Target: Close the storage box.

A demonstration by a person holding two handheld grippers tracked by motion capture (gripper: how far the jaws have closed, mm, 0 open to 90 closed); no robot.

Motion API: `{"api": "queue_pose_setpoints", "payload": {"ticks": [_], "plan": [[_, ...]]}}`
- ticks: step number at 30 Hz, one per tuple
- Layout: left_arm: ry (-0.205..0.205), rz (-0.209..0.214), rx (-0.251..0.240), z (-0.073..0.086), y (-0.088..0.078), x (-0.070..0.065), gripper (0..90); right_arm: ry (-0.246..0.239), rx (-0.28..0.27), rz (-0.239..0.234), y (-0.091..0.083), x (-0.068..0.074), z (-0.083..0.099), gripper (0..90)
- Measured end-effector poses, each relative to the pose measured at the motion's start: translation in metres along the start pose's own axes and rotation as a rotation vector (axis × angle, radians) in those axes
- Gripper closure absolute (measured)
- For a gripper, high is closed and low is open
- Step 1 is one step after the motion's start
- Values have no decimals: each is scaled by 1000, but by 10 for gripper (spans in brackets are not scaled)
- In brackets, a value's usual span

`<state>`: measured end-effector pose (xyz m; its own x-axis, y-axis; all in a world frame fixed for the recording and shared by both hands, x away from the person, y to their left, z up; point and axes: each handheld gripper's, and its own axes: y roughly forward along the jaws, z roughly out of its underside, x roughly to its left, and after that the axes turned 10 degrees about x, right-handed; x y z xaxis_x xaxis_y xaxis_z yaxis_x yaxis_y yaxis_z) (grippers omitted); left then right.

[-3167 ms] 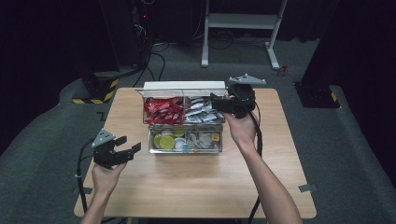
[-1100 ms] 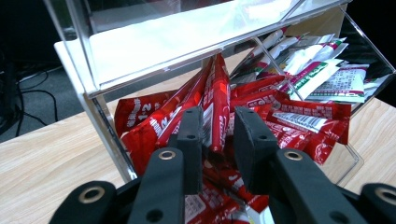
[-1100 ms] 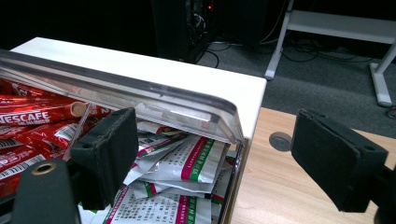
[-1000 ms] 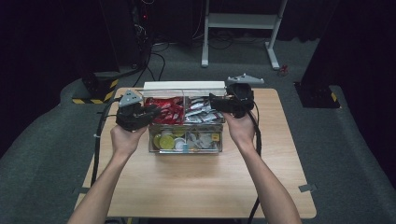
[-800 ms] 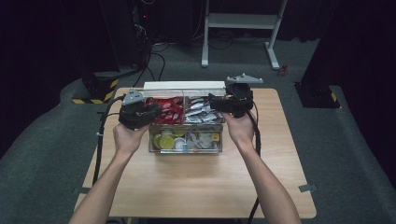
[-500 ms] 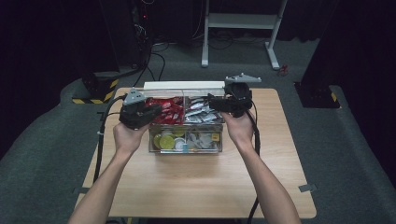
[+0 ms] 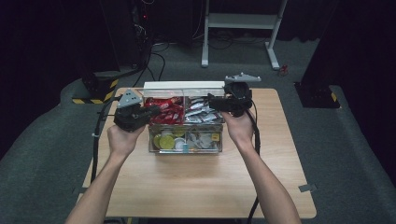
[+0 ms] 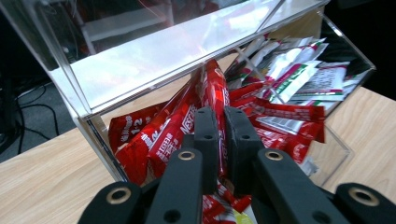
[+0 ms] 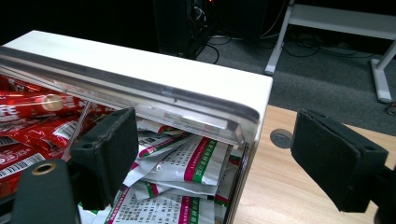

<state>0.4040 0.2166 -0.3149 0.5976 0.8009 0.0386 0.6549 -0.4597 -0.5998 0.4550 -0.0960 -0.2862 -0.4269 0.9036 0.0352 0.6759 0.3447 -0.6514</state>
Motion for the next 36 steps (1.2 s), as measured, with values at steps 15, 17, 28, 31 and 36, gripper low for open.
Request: {"api": "queue_pose_setpoints", "payload": {"ticks": [15,17,28,31,36], "plan": [[-4,22,-16,13,-25,1,857,-1,7,4,0,0,-1,152],[-12,26,-27,16,-29,2,857,-1,9,3,0,0,-2,152],[-27,26,-46,29,-42,6,858,-4,8,-5,-1,2,-4,151],[-35,28,-57,31,-47,8,859,-2,10,-5,-1,3,-5,152],[-45,30,-70,36,-53,9,859,-4,9,-4,-1,3,-5,151]]}}
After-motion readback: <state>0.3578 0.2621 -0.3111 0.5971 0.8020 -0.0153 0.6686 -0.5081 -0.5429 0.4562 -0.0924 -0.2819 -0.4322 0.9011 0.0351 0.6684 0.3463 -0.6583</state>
